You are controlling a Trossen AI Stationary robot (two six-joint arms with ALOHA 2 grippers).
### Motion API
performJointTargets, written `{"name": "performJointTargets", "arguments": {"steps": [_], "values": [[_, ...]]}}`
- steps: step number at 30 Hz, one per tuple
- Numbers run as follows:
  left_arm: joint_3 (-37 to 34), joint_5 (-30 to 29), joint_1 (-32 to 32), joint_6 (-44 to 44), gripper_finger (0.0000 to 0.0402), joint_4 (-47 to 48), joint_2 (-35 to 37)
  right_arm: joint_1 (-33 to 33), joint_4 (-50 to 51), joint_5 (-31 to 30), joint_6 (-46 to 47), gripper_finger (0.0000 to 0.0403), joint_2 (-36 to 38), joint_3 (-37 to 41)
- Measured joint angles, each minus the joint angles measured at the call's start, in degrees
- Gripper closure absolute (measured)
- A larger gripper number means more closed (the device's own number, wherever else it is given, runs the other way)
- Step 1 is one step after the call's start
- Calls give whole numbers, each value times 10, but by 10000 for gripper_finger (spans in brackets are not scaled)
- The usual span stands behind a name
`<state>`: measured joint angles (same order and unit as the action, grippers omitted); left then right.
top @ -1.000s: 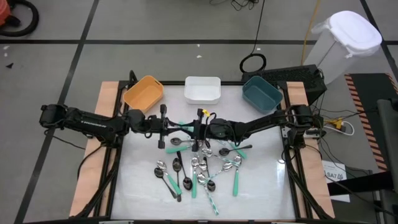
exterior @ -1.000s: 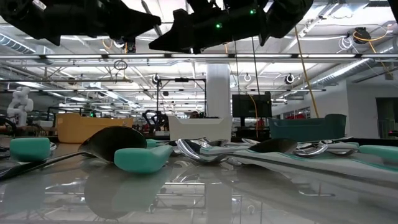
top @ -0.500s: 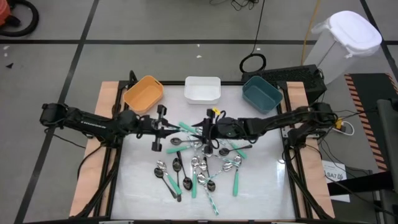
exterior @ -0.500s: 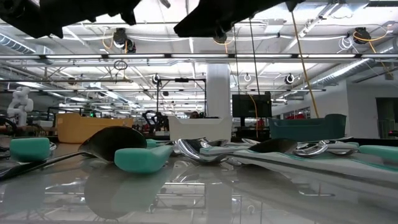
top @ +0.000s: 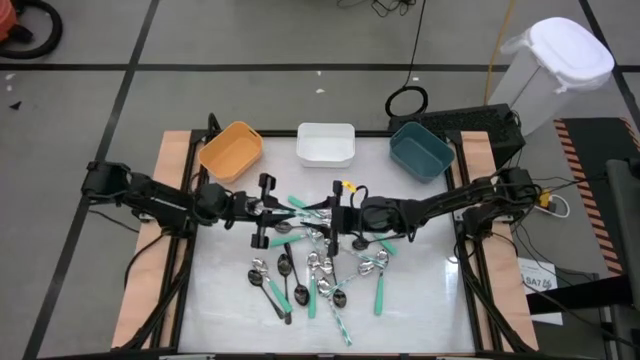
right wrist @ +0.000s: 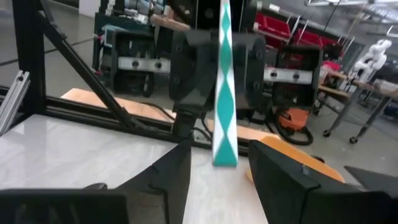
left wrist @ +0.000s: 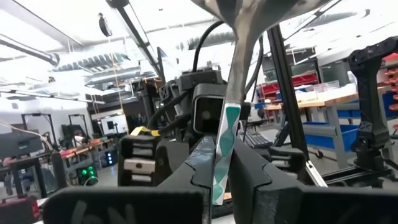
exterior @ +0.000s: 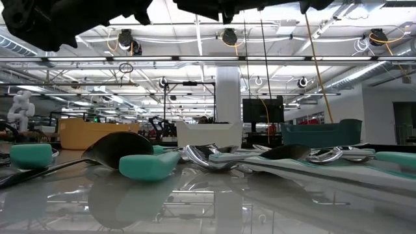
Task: Sort silverware by color (type)
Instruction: Put the blue patterned spoon into the blue bin
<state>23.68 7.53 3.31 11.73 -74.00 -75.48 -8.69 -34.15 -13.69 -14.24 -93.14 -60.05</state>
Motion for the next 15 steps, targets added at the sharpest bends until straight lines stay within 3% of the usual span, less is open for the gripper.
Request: {"name": "performJointTargets", "arguments": {"steps": [9, 15], "values": [[0, 0, 0, 13, 380, -2, -2, -4, -37, 0, -20, 250, 0, 0], [0, 0, 0, 18, 380, 2, -2, -4, -42, 0, -30, 290, 0, 0]]}}
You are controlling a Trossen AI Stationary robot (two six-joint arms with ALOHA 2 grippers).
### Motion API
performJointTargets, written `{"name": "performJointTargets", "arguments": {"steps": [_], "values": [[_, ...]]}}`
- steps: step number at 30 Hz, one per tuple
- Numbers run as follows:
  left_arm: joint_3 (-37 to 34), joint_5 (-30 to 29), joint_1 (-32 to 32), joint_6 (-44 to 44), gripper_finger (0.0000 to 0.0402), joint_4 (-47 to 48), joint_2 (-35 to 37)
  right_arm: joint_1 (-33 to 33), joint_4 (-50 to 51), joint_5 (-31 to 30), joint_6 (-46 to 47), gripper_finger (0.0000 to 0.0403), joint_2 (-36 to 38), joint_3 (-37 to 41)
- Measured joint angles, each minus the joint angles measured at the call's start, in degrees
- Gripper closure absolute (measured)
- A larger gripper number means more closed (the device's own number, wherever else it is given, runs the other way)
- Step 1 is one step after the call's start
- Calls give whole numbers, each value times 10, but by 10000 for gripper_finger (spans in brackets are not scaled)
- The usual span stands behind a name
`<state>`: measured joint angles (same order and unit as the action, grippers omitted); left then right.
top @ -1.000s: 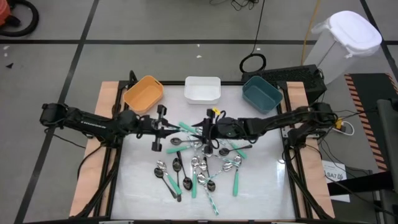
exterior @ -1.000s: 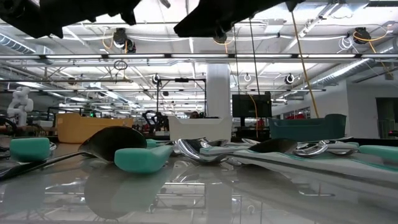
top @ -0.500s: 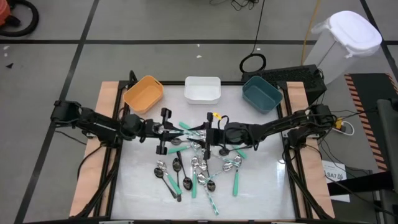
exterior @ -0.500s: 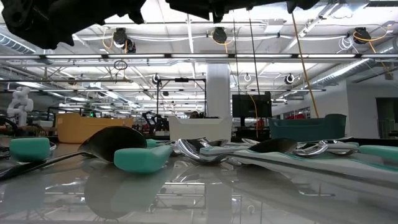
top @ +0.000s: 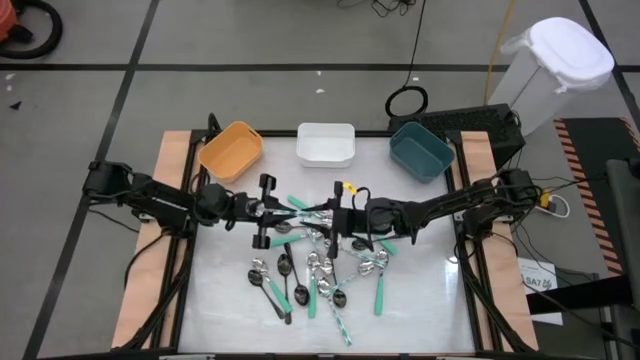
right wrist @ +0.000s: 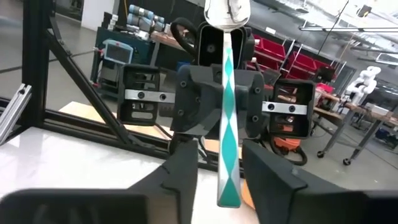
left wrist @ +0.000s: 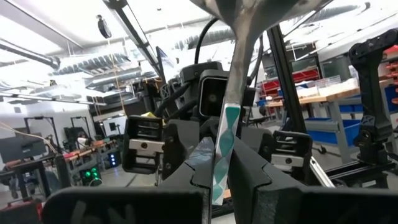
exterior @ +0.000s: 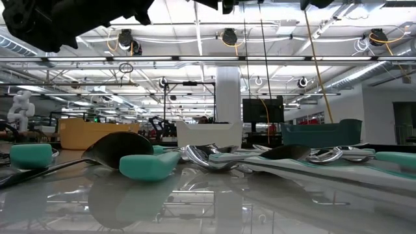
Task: Sort silverware by color (type)
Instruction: Put the blue patterned spoon into the blue bin
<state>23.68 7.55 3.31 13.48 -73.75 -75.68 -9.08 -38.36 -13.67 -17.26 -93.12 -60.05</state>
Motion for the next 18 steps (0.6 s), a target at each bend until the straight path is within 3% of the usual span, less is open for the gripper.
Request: {"name": "performJointTargets", "arguments": {"steps": [8, 18], "values": [[0, 2, 0, 6, 380, 3, 0, 0, 1, -2, -12, 374, 0, 0], [0, 2, 0, -3, 354, 4, 0, 0, 4, -2, -7, 365, 0, 0]]}}
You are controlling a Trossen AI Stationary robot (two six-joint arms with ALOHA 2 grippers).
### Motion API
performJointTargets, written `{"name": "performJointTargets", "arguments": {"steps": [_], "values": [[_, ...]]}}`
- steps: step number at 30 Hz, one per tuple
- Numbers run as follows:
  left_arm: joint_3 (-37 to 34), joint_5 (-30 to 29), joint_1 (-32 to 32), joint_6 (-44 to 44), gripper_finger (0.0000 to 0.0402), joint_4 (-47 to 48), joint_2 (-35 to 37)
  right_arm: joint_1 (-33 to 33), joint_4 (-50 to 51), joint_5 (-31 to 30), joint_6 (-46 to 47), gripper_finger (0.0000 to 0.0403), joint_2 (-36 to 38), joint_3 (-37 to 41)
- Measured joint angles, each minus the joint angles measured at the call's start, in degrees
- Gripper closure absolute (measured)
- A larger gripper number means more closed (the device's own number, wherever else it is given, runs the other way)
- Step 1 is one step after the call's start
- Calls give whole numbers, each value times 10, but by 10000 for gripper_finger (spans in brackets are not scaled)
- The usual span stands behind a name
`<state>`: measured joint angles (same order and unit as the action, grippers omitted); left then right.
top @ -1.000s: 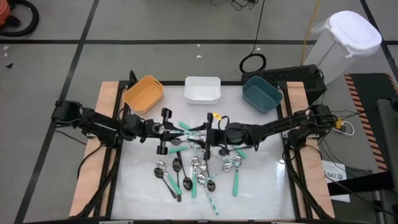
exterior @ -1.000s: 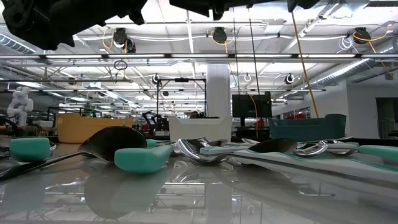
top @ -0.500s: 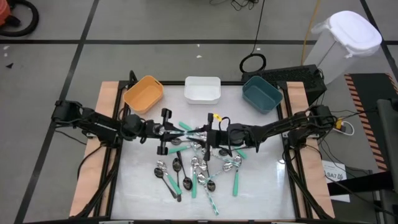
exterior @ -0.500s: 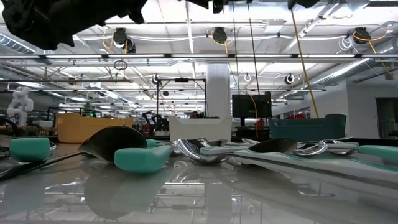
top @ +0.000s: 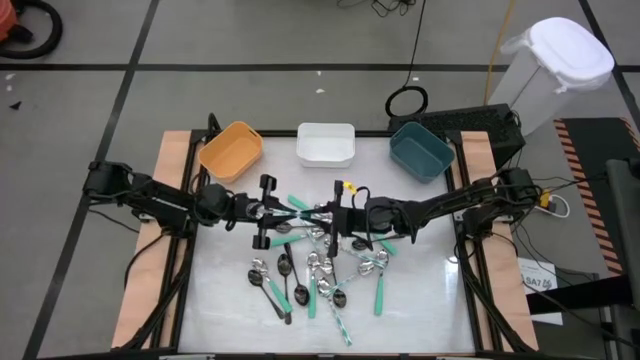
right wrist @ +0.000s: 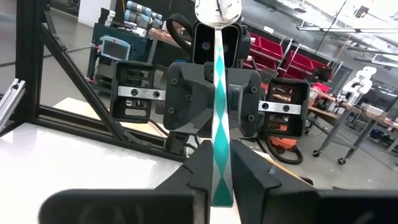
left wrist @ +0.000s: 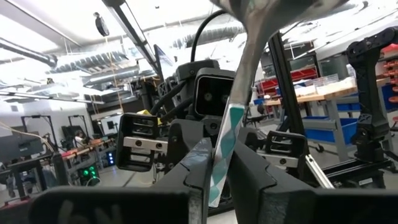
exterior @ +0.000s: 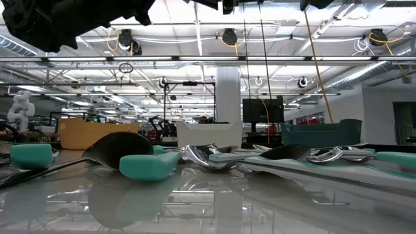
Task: Sort silverware by color (type)
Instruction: Put the blue patterned spoon into the blue bin
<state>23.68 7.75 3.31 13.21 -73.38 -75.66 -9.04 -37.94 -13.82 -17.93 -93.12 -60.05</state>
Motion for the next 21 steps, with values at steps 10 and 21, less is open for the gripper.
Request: {"name": "performJointTargets", "arguments": {"steps": [10, 21], "values": [[0, 0, 0, 11, 379, -1, 0, 0, 15, 2, 5, 290, 0, 0], [0, -2, 0, 13, 375, -1, 0, 1, 13, -4, -4, 358, 0, 0]]}}
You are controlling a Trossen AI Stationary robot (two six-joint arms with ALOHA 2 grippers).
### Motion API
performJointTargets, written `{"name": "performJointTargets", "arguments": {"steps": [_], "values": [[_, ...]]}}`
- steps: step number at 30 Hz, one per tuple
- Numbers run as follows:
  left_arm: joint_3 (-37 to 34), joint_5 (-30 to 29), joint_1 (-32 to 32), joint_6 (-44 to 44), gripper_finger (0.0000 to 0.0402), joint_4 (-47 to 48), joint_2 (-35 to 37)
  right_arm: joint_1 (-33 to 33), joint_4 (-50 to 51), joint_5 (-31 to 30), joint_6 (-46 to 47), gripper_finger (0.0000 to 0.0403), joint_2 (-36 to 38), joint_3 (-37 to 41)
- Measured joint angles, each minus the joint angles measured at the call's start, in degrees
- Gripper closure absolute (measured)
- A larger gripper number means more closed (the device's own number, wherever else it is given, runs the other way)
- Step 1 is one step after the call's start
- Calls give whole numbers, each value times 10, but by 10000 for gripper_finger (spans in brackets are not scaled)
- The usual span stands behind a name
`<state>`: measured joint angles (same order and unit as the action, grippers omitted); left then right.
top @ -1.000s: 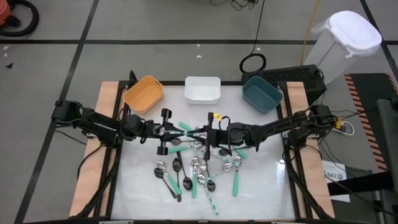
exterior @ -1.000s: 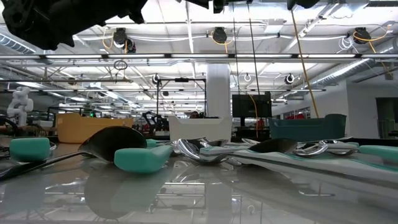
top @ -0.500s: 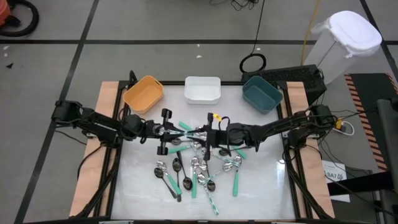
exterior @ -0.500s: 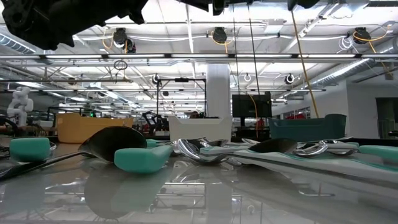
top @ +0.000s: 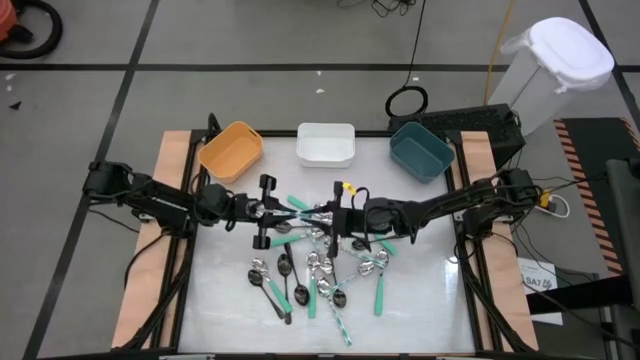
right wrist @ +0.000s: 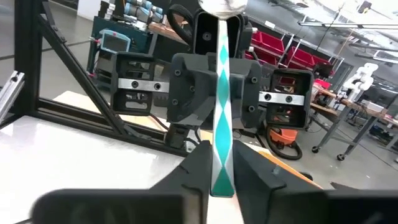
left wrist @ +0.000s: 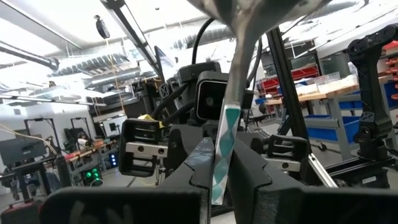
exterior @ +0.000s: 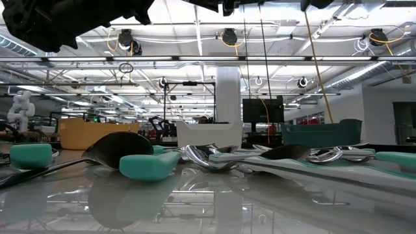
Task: Sort silverware by color (type)
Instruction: Put the blue patterned spoon into the blue bin
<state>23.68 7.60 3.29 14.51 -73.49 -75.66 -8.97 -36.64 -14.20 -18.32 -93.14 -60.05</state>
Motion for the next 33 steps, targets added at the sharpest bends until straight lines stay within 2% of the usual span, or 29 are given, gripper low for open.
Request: {"name": "performJointTargets", "arguments": {"steps": [8, 12, 17, 20, 28, 33], "values": [[0, -11, 0, -8, 358, 13, 0, 0, 6, -37, -23, 367, 0, 0], [0, -17, -9, -21, 300, 45, 0, 6, 39, -38, -36, 367, 16, 0], [0, -67, -31, -38, 211, 88, 7, 24, 118, -39, -36, 367, 69, 0], [0, -80, -54, -47, 179, 126, 11, 36, 174, -42, -33, 367, 107, 0], [-1, -79, -108, -66, 168, 197, 18, 99, 366, -126, 12, 367, 196, 0], [0, -77, -120, -67, 167, 209, 18, 160, 492, -209, 63, 366, 218, -1]]}}
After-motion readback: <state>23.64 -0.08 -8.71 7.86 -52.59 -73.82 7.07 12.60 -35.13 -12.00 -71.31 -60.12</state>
